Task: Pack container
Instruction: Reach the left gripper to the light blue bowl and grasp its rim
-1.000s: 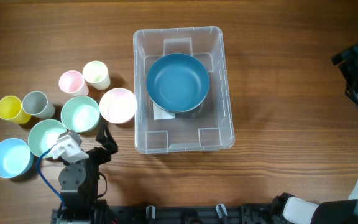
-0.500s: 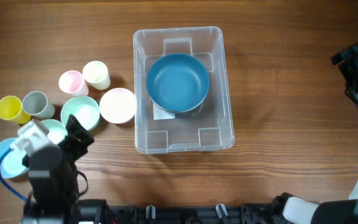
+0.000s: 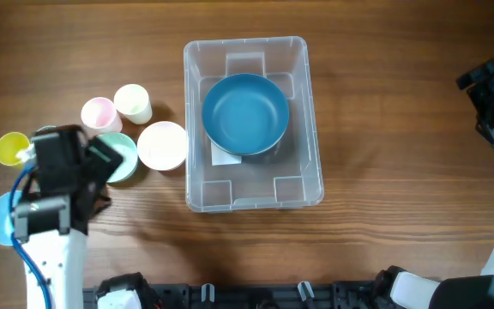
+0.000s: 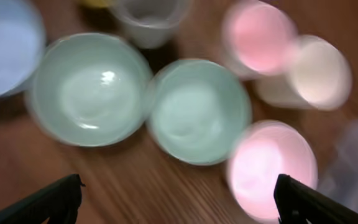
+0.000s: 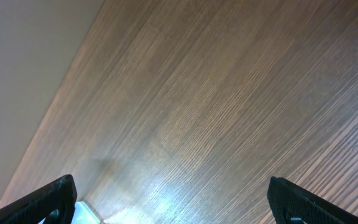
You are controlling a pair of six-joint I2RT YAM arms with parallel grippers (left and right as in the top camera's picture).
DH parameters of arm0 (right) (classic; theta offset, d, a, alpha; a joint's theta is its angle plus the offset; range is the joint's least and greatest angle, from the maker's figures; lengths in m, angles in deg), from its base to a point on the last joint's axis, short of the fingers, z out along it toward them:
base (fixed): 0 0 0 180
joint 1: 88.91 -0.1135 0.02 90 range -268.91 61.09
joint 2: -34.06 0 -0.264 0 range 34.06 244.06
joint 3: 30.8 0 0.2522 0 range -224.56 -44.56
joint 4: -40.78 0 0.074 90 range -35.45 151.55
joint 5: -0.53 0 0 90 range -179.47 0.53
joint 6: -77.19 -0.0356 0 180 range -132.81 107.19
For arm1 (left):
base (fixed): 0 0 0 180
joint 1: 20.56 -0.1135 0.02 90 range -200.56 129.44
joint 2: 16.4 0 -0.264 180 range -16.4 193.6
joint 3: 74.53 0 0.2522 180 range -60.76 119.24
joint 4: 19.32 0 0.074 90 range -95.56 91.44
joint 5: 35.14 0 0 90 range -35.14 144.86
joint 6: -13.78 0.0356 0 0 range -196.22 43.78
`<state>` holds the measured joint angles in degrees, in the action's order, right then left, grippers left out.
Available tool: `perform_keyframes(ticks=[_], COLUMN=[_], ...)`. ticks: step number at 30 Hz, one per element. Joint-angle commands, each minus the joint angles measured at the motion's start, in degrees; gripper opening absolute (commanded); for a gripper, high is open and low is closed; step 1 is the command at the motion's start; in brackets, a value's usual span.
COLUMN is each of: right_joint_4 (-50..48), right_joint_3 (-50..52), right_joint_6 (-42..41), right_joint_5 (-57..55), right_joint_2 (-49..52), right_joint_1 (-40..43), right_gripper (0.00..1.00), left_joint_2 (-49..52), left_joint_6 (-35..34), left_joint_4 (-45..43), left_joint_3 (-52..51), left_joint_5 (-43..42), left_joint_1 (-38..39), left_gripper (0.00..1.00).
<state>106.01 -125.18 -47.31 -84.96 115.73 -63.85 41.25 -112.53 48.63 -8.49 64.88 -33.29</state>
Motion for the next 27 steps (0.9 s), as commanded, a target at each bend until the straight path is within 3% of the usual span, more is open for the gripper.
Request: perform_keyframes(ticks=[1,4,7,11,21,27], right_joint_4=[0.00,0.00,0.00,0.00,0.00,0.00], right_joint_3=[0.00,0.00,0.00,0.00,0.00,0.00], right_joint_6=[-0.59,-0.59,-0.61,-0.61,-0.59,-0.59], right_joint_5=[0.28,0.28,0.28,0.28,0.28,0.28], right_joint_2=[0.24,0.24,0.24,0.24,0.24,0.24], right_joint_1=[-0.11,-0.11,-0.11,-0.11,-0.11,-0.11], right_gripper=[1.00,1.00,1.00,1.00,0.99,1.00], left_joint_2=[2.36,2.69,4.24,9.51,26.38,32.26], left_joint_6=[-6.60,-6.58,-7.69,-8.13,-6.43,-5.66], left_joint_4=[0.92,0.90,0.11,-0.79,-9.62,-13.73], left_joint_3=[0.90,0.90,0.87,0.87,0.87,0.87], left_joint_5=[-2.71,-6.03,-6.91,-11.10,-11.34,-11.50], left_joint_1=[-15.47,-30.84,-40.28,-47.28,-50.56,-50.56], left_gripper=[0.99,0.98,1.00,0.99,0.94,0.65])
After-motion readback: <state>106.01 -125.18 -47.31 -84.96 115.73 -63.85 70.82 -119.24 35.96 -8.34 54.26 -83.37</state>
